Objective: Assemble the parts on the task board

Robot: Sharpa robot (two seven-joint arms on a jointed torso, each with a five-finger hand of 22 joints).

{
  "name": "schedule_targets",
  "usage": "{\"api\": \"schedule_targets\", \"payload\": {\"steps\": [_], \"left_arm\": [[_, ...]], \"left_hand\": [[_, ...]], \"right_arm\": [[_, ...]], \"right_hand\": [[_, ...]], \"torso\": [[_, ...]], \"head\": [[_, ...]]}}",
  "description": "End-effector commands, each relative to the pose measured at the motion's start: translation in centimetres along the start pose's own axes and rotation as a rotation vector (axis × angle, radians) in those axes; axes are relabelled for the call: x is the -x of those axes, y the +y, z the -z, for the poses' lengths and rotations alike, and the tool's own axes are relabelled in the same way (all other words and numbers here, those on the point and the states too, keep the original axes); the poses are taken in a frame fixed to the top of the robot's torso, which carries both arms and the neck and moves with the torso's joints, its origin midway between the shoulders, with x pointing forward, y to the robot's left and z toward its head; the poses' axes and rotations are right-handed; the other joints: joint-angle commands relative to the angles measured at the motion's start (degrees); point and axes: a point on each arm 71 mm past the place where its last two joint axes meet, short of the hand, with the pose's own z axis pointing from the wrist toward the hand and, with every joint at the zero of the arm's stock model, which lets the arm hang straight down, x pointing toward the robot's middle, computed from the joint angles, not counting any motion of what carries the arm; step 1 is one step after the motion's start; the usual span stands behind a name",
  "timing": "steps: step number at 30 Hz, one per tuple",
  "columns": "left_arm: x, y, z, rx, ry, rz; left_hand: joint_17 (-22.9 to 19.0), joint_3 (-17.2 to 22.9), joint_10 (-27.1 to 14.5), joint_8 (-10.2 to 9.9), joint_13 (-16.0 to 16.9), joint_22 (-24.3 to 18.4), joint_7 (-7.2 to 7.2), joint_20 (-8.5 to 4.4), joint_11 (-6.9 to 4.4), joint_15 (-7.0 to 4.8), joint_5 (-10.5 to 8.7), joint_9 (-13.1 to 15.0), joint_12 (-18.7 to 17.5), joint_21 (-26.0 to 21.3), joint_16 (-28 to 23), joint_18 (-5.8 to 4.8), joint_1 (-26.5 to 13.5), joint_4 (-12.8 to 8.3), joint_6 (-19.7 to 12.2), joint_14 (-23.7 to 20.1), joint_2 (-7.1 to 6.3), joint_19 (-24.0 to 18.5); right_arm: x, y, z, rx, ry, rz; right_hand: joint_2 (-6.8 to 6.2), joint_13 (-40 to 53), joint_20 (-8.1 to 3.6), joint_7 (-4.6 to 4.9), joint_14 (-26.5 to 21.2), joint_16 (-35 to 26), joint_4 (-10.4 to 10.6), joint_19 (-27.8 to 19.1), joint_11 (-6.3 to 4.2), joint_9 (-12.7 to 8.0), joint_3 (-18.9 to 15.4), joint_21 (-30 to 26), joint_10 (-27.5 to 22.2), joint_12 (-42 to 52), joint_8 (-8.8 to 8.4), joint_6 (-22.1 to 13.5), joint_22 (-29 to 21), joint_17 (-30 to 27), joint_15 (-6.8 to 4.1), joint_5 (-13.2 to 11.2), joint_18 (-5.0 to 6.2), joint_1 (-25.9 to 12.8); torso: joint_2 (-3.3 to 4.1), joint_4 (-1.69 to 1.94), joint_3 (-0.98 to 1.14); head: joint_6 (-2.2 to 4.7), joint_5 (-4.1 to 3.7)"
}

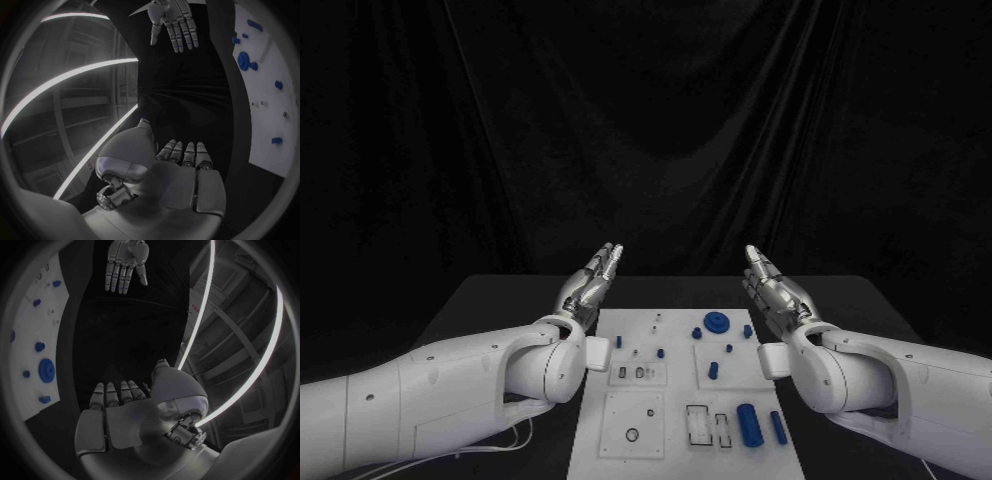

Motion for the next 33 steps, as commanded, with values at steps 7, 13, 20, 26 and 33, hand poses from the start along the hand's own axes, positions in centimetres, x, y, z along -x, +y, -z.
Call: {"api": "schedule_targets", "payload": {"steps": [7, 13, 20, 26, 33], "left_arm": [[-1.0, -0.5, -0.1, -0.049, 0.211, 0.286], [-1.0, -0.5, -0.1, -0.051, 0.229, 0.312], [0.0, -1.0, -0.5, -0.136, 0.335, 0.225], [0.7, -1.2, -0.1, -0.165, 0.363, 0.139], [2.5, -1.7, 0.9, -0.204, 0.377, 0.055]], "left_hand": [[-0.1, -0.9, -0.1, 0.3, -0.1, -0.1, -1.59, -4.07, -1.55, -7.62, -0.59, 0.1, -0.2, -0.2, -0.2, 2.56, 3.0, 0.8, 0.0, 0.1, 0.46, 0.0], [-0.1, -1.0, -0.1, 0.3, -0.1, -0.1, -2.04, -4.15, -2.01, -7.99, -0.60, 0.1, -0.2, -0.2, -0.2, 2.85, 3.4, 0.8, 0.1, 0.1, 0.34, 0.0], [-0.1, -1.2, -0.1, 0.3, -0.1, -0.1, -2.15, -4.16, -2.17, -8.16, -0.73, 0.1, -0.2, -0.2, -0.2, 3.03, 3.8, 0.7, 0.2, 0.1, 0.07, 0.0], [-0.1, -1.3, -0.1, 0.3, -0.1, -0.1, -2.80, -2.82, -2.68, -8.43, 0.34, 0.1, -0.2, -0.2, -0.2, 4.02, 6.1, 0.7, 0.2, 0.1, -0.21, 0.0], [-0.1, -1.8, -0.1, 0.4, -0.1, -0.1, -3.42, 0.47, -3.36, -8.84, 0.69, 0.2, -0.2, -0.2, -0.2, 4.81, 7.7, 0.7, 0.6, 0.1, -0.10, 0.0]], "right_arm": [[-0.8, -0.5, 0.4, -0.124, 0.185, -0.236], [-0.8, -0.6, 0.4, -0.127, 0.189, -0.241], [1.2, 0.1, 1.5, -0.098, 0.267, -0.183], [1.6, 0.4, 1.7, -0.058, 0.328, -0.065], [1.9, 1.4, 1.6, -0.022, 0.401, 0.090]], "right_hand": [[-3.36, -0.1, -2.09, 0.33, 0.0, -0.4, 0.3, 0.0, 0.23, -0.1, -0.6, -0.4, 0.0, -0.3, -0.33, 0.0, -0.1, -0.1, -8.49, -4.4, 1.08, 6.1], [-3.51, -0.1, -1.94, 0.42, 0.0, -0.4, 0.4, 0.0, 0.33, -0.1, -0.5, -0.4, 0.0, -0.3, -0.33, 0.0, -0.1, -0.1, -8.40, -4.4, 1.09, 6.2], [-3.83, -0.1, -1.32, 0.87, 0.0, -0.4, 0.7, 0.0, 0.98, -0.1, -0.3, -0.4, 0.0, -0.3, -0.33, 0.0, -0.1, -0.1, -7.79, -4.7, 1.11, 6.0], [-4.44, -0.1, 1.33, 1.57, 0.0, -0.4, 0.5, 0.0, 4.19, -0.1, 1.1, -0.4, 0.0, -0.3, -0.33, 0.0, -0.1, -0.1, -4.11, -3.7, 0.47, 7.7], [-7.22, -0.1, 7.85, 4.36, 0.0, -0.4, 0.5, 0.0, 7.96, 0.3, 4.3, -0.4, 0.0, -0.3, 0.01, 1.0, -0.1, -0.1, 2.38, -0.7, 0.42, 12.8]], "torso": [[-0.03, 0.00, -0.02], [-0.03, 0.00, -0.02], [2.75, 1.52, 0.15], [3.33, 1.61, 0.21], [3.96, 1.46, 0.17]], "head": [[0.01, 0.00], [0.01, 0.00], [-2.33, -1.53], [-3.33, -2.14], [-4.77, -2.52]]}}
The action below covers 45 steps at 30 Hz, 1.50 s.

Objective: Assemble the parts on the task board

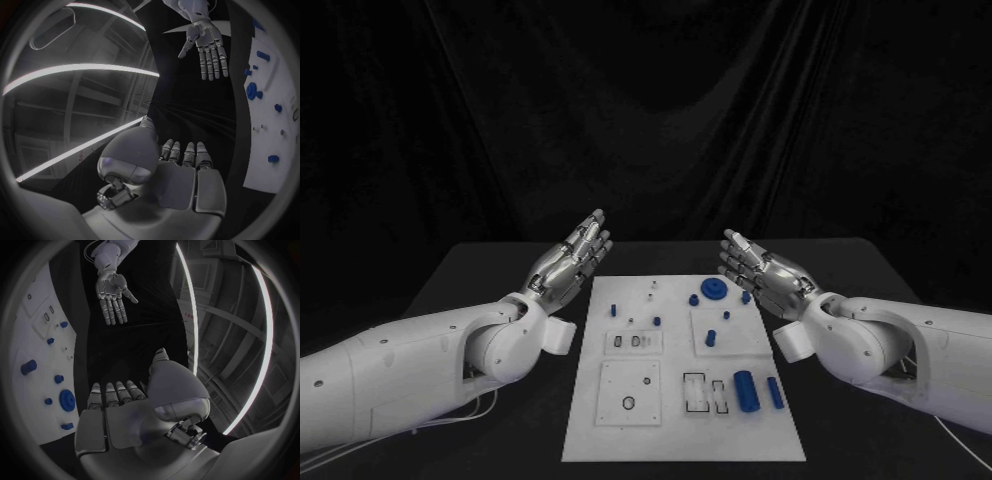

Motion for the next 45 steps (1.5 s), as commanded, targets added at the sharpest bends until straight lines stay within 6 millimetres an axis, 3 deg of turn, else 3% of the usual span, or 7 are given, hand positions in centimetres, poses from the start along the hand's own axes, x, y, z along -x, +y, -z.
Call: {"api": "schedule_targets", "payload": {"steps": [1, 9, 12, 16, 20, 26, 45], "left_arm": [[-0.4, -0.8, 0.4, -0.076, 0.076, -0.075], [-0.3, -1.3, 1.0, -0.124, 0.139, -0.210], [-0.3, -1.4, 1.2, -0.127, 0.157, -0.226], [-0.4, -1.4, 1.3, -0.128, 0.169, -0.232], [-0.5, -1.5, 1.4, -0.128, 0.176, -0.233], [-0.7, -1.6, 1.6, -0.132, 0.188, -0.224], [-1.2, -1.3, 1.6, -0.117, 0.227, -0.193]], "left_hand": [[-0.1, -0.2, 0.0, 0.4, -0.1, -0.1, 0.06, 0.62, -0.04, -8.47, 0.79, 0.1, -0.2, -0.2, -0.2, 1.31, 1.4, -0.1, 0.6, 0.1, -0.09, 0.0], [-0.1, 0.0, 0.0, 0.7, -0.1, -0.1, 1.29, 1.17, 1.24, -6.22, 5.61, 0.4, -0.2, -0.2, -0.2, 1.87, 5.7, -0.1, 2.7, 0.1, -0.21, 0.0], [-0.1, 0.5, 0.0, 0.6, -0.1, -0.1, 1.61, 2.08, 1.54, -4.77, 9.68, 0.4, -0.2, -0.2, -0.2, 1.80, 8.4, 0.0, 2.9, 0.1, -0.06, 0.0], [-0.1, 0.6, 0.0, 0.7, -0.1, -0.1, 1.59, 2.99, 1.36, -3.69, 11.27, 0.4, -0.2, -0.2, -0.2, 1.74, 9.4, 0.0, 3.1, 0.1, 0.03, 0.0], [-0.1, 0.8, 0.0, 0.7, -0.1, -0.1, 1.76, 3.71, 1.51, -2.92, 12.83, 0.5, -0.2, -0.2, -0.2, 1.72, 10.2, 0.0, 3.3, 0.1, 0.10, 0.0], [-0.1, 1.0, 0.0, 0.7, -0.1, -0.1, 2.05, 5.24, 1.86, -1.71, 13.68, 0.4, -0.2, -0.2, -0.2, 1.70, 10.9, 0.1, 3.1, 0.1, 0.37, 0.0], [-0.1, 1.6, 0.0, 0.7, -0.1, -0.1, 2.54, 8.03, 2.26, 0.14, 14.66, 0.5, -0.2, -0.2, -0.2, 1.72, 11.3, 0.1, 3.4, 0.1, 0.60, 0.0]], "right_arm": [[-0.2, 0.6, 0.1, -0.008, 0.103, 0.168], [0.8, 3.7, -0.4, 0.003, 0.115, 0.559], [0.8, 5.3, -0.9, 0.051, 0.108, 0.768], [0.5, 6.8, -1.3, 0.113, 0.110, 1.058], [-0.3, 7.5, -1.9, 0.130, 0.129, 1.376], [-1.0, 7.4, -2.6, 0.081, 0.152, 1.604], [-1.0, 7.3, -3.6, -0.003, 0.076, 1.912]], "right_hand": [[-0.03, -0.1, 2.35, 2.67, 0.0, -0.4, -0.8, 0.0, 1.72, 0.3, 1.5, -0.4, 0.0, -0.3, 0.18, 1.2, -0.1, -0.1, 2.31, 2.9, -0.06, 3.2], [1.26, 0.2, 8.85, 5.25, 0.4, -0.2, -6.3, 1.8, 7.98, 1.2, 2.4, 0.7, 0.8, 0.3, 1.01, 6.4, 0.6, 0.1, 9.56, 11.3, -0.63, 14.3], [1.42, 1.3, 11.54, 9.57, 15.6, 3.8, -9.6, 20.0, 8.32, 2.3, 4.0, 8.0, 6.7, 2.6, 2.86, 15.7, 4.1, 2.5, 12.04, 11.3, -0.07, 18.9], [0.41, 2.7, 9.56, 8.45, 55.6, 10.9, -11.2, 52.4, 11.26, 2.8, 7.7, 14.6, 23.7, 5.4, 3.12, 25.0, 5.5, 6.6, 8.99, 6.1, 0.98, 21.4], [-1.16, 3.7, 4.99, 8.40, 68.1, 10.9, -13.6, 64.3, 10.31, 3.7, 11.5, 15.3, 43.6, 7.3, 4.38, 38.1, 5.1, 8.4, 4.67, 5.2, 1.16, 23.9], [-3.24, 4.0, 1.11, 7.93, 80.7, 15.8, -15.6, 74.3, 8.19, 4.3, 14.3, 20.5, 53.6, 7.5, 4.44, 46.3, 8.0, 13.3, 1.14, 4.1, 1.13, 24.3], [-8.92, 3.8, -0.35, 7.85, 82.5, 65.9, -15.5, 73.7, 7.23, 4.1, 24.7, 58.0, 54.6, 3.4, 3.44, 48.8, 46.4, 56.4, -1.05, 3.4, -1.24, 19.8]], "torso": [[0.64, -0.03, 0.01], [1.55, 0.99, 0.00], [1.97, 1.23, -0.07], [2.76, 1.64, -0.23], [3.60, 2.47, -0.37], [4.64, 3.58, -0.38], [5.72, 5.10, -0.66]], "head": [[-0.87, -0.02], [-2.97, -0.11], [-3.53, -0.08], [-3.93, 0.00], [-4.37, -0.04], [-4.67, -0.45], [-4.79, -1.76]]}}
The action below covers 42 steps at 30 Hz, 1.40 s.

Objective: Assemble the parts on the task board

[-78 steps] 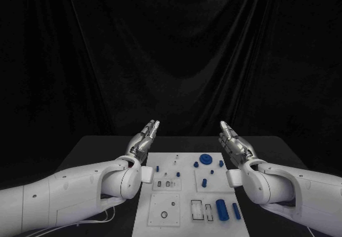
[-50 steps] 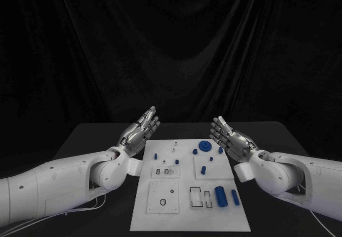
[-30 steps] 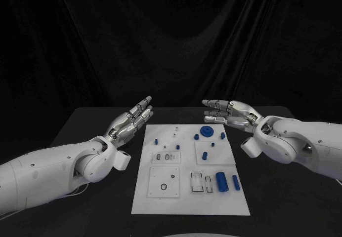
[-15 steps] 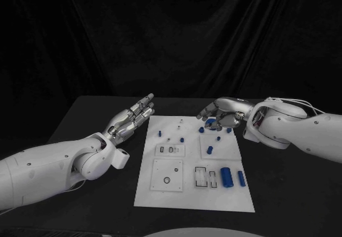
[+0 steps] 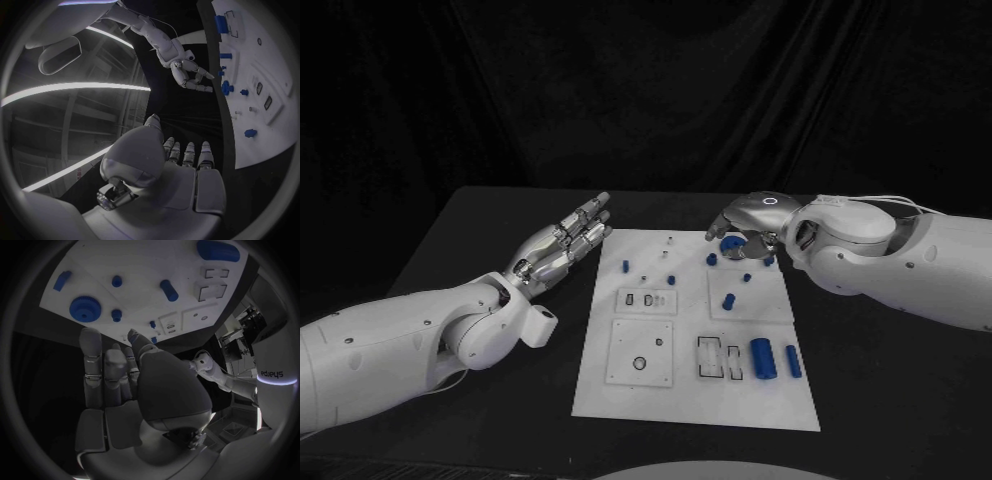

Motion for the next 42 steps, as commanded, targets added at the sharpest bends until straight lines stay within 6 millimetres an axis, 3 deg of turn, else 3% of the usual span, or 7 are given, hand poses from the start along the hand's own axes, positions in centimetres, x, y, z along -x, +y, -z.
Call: {"api": "schedule_targets", "payload": {"steps": [1, 6, 11, 30, 42], "left_arm": [[-0.2, -0.8, -0.1, -0.101, 0.027, 0.015], [-0.2, -0.7, -0.2, -0.100, 0.032, 0.019], [-0.2, -0.6, -0.2, -0.101, 0.035, 0.020], [-0.2, -0.6, -0.2, -0.102, 0.036, 0.021], [0.0, -0.5, -0.3, -0.098, 0.036, 0.020]], "left_hand": [[0.0, 0.3, -0.1, 0.3, -0.1, -0.1, 0.42, 0.57, 0.54, 0.20, 0.42, 0.1, -0.2, -0.2, -0.2, 0.87, 0.6, -0.1, 0.2, 0.1, -0.02, 0.0], [0.0, 0.6, -0.1, 0.5, -0.1, -0.1, 0.97, 1.06, 1.09, 0.44, 0.61, 0.2, -0.2, -0.2, -0.2, 0.86, 0.7, -0.1, 1.2, 0.1, 0.00, 0.0], [0.0, 0.6, -0.1, 0.5, -0.1, -0.1, 1.02, 1.12, 1.14, 0.47, 0.69, 0.2, -0.2, -0.2, -0.2, 0.86, 0.7, -0.1, 1.1, 0.1, 0.02, 0.0], [0.0, 1.1, -0.1, 0.2, -0.1, -0.1, 0.64, 1.27, 1.29, 0.51, 1.25, 0.0, -0.2, -0.2, -0.2, 0.83, 1.1, -0.1, 0.0, 0.1, 0.00, 0.0], [0.0, 1.5, -0.1, 0.3, -0.1, -0.1, 0.99, 1.37, 1.77, 0.57, 1.94, 0.1, -0.2, -0.2, -0.2, 0.83, 1.6, -0.2, 0.0, 0.1, -0.02, 0.0]], "right_arm": [[0.1, -0.4, -0.2, -0.056, 0.006, 0.093], [-0.2, -0.6, -0.5, -0.057, 0.001, 0.097], [-0.7, -0.9, -0.8, -0.061, -0.003, 0.096], [-2.2, -1.2, -1.3, -0.039, 0.002, 0.088], [-3.8, -1.2, -1.8, -0.027, 0.021, 0.081]], "right_hand": [[-0.20, 0.1, 0.12, 0.54, 0.4, 1.6, 0.1, 0.7, 0.18, 0.0, 0.4, 2.4, -0.2, -0.3, -0.04, -0.1, 3.1, 1.3, 0.06, -0.1, -1.37, -0.7], [-0.49, 0.1, 0.26, 0.94, 0.7, 2.7, 0.4, 1.2, 0.43, 0.1, 0.6, 4.7, 0.5, -0.2, 0.13, 0.9, 6.0, 1.9, 0.22, -0.7, -1.67, -1.3], [-0.61, 0.2, 0.31, 0.71, 0.9, 2.9, 0.6, 1.3, 0.50, 0.1, 0.6, 5.4, 1.0, -0.1, 0.10, 1.1, 6.8, 1.9, 0.27, -1.0, -1.74, -1.5], [-0.72, 0.2, 0.60, 0.45, 1.5, 4.4, 1.3, 2.3, 0.54, 0.0, 0.9, 8.4, 2.8, 0.1, -0.03, 1.5, 11.0, 3.4, 0.57, -1.6, -2.40, -2.2], [-0.45, -0.1, 1.33, 1.11, 1.4, 5.3, 1.2, 2.0, 0.77, -0.3, 2.5, 9.6, 3.6, -0.3, -0.22, 0.9, 12.7, 3.9, 1.42, 0.5, -2.57, -1.4]], "torso": [[0.21, 0.37, -0.07], [0.45, 0.71, -0.04], [0.54, 0.96, -0.09], [-0.21, 1.07, -0.34], [-0.44, 1.16, -0.43]], "head": [[-0.23, -0.18], [-0.25, -0.59], [-0.21, -0.71], [-0.73, -0.68], [-0.60, -0.70]]}}
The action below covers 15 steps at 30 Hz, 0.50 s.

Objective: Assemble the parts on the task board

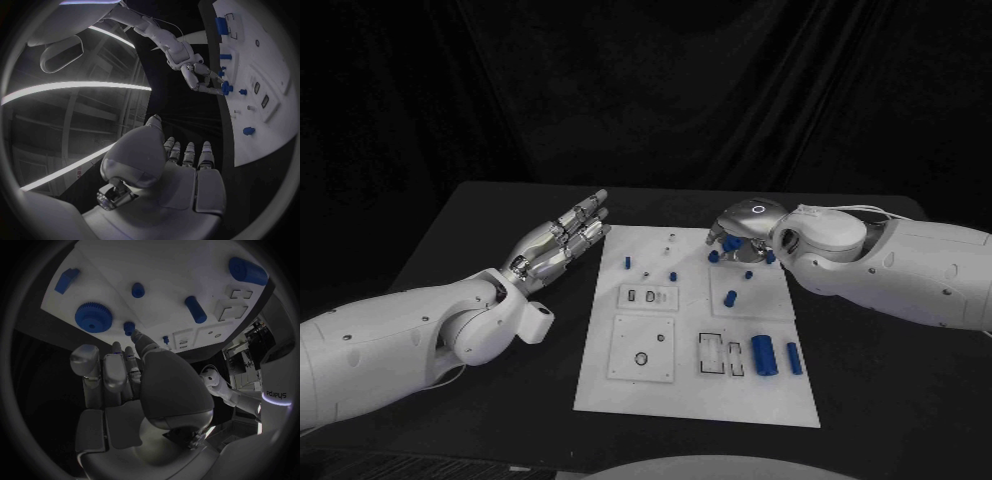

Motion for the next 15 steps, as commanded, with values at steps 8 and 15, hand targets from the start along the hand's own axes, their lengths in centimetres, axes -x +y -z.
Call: {"api": "schedule_targets", "payload": {"steps": [8, 15], "left_arm": [[-0.1, -0.6, -0.1, -0.097, 0.017, 0.012], [-0.1, -0.5, -0.1, -0.094, 0.020, 0.014]], "left_hand": [[-0.1, 0.5, 0.0, -0.1, -0.1, -0.1, 0.44, 0.52, 0.55, 0.46, 0.74, 0.0, -0.2, -0.2, -0.2, 0.84, 0.8, 0.0, -0.3, -0.1, -0.06, 0.1], [-0.1, 0.7, 0.0, -0.1, -0.1, -0.1, 0.56, 0.58, 0.70, 0.59, 0.97, 0.0, -0.2, -0.2, -0.2, 0.85, 1.0, -0.1, -0.3, -0.1, -0.05, 0.1]], "right_arm": [[-0.9, 0.0, -0.5, 0.016, -0.007, 0.007], [-1.4, 0.0, -0.8, 0.026, -0.007, 0.006]], "right_hand": [[0.43, -0.1, 0.71, 0.53, 0.0, 0.6, 0.2, -0.1, 0.18, -0.1, 1.1, 0.8, 0.7, -0.3, -0.06, 0.2, 0.9, 0.3, 0.68, 0.5, -0.81, 0.5], [0.37, -0.1, 0.47, 0.77, 0.0, 1.2, 0.5, -0.2, 0.01, 0.1, 2.6, 1.4, 1.4, -0.3, 0.40, 2.1, 1.9, 0.8, 0.07, 0.5, -0.77, 0.4]], "torso": [[-0.22, 0.08, -0.08], [-0.28, 0.13, -0.10]], "head": [[0.03, -0.06], [-0.05, -0.18]]}}
